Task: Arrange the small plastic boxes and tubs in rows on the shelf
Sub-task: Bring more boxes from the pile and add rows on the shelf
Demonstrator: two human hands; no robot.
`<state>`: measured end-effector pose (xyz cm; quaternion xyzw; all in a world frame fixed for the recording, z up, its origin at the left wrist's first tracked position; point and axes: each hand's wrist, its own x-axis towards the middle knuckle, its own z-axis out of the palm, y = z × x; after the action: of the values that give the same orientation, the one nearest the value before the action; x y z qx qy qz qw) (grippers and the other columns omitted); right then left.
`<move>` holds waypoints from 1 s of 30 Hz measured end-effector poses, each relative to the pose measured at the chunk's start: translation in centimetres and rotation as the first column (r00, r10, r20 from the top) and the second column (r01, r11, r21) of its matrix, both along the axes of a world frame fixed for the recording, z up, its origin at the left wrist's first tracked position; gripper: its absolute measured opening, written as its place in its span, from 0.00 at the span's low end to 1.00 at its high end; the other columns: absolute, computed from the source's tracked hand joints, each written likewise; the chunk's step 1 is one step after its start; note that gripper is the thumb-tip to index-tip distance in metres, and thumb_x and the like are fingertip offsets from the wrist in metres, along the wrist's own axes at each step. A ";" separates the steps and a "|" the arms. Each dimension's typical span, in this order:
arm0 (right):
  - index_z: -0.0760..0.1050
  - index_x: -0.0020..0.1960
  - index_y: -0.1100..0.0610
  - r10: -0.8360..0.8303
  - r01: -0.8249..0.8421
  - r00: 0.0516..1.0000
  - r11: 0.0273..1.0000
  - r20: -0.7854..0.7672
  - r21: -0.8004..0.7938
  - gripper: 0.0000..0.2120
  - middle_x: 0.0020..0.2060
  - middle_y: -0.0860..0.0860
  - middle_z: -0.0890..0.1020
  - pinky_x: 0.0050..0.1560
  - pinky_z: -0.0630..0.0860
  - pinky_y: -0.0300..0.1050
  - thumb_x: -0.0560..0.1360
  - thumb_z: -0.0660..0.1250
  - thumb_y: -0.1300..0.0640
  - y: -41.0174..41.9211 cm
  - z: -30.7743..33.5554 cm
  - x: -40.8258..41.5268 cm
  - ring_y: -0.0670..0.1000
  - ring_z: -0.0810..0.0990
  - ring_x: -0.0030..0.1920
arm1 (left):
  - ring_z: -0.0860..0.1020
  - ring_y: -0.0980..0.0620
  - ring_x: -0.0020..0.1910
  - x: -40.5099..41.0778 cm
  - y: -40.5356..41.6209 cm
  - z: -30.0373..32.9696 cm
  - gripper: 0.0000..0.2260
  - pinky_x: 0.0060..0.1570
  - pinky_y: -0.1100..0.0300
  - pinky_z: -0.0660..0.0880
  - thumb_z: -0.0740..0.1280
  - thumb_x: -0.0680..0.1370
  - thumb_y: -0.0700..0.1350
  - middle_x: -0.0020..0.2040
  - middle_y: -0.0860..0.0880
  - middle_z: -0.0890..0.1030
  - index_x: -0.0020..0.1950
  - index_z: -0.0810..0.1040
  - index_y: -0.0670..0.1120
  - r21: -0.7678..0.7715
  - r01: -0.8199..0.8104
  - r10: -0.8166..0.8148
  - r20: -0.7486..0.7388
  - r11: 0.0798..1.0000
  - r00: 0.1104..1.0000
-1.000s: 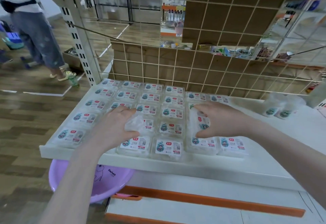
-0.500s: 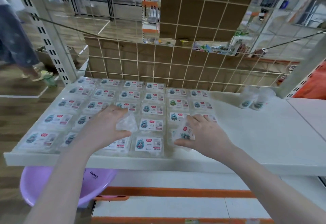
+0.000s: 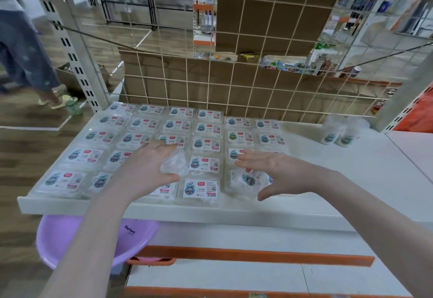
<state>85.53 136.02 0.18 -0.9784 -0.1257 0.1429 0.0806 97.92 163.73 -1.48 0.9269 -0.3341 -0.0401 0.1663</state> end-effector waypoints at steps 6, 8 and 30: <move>0.61 0.73 0.48 0.011 -0.008 0.998 0.998 0.060 -0.063 0.37 0.72 0.44 0.65 0.69 0.56 0.38 0.69 0.71 0.43 0.5 0.3 0.4 0.45 0.59 0.72 | 0.66 0.49 0.68 -0.3 0.3 0.0 0.33 0.62 0.61 0.61 0.73 0.71 0.54 0.70 0.48 0.67 0.73 0.66 0.49 -0.001 -0.005 0.005 -0.008 1.000 1.000; 0.64 0.70 0.50 -0.025 0.041 0.990 0.992 0.139 -0.119 0.35 0.67 0.46 0.70 0.66 0.62 0.39 0.68 0.70 0.40 1.0 0.6 0.3 0.47 0.65 0.67 | 0.66 0.49 0.68 -0.4 0.3 0.0 0.33 0.62 0.61 0.62 0.73 0.71 0.54 0.70 0.48 0.68 0.73 0.66 0.49 -0.003 -0.001 0.001 -0.001 1.000 1.000; 0.70 0.63 0.55 -0.273 0.329 0.893 0.938 0.357 -0.107 0.30 0.57 0.49 0.75 0.60 0.65 0.41 0.71 0.60 0.33 7.1 -3.2 -4.2 0.50 0.70 0.58 | 0.64 0.51 0.69 -0.3 -0.9 -0.2 0.33 0.65 0.59 0.60 0.73 0.70 0.54 0.71 0.50 0.66 0.73 0.66 0.50 -0.064 0.085 -0.085 -0.001 0.994 0.996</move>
<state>81.33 143.07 -3.04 -0.9991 0.0279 -0.0311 -0.0017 97.60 162.84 -1.69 0.9060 -0.3739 -0.0381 0.1947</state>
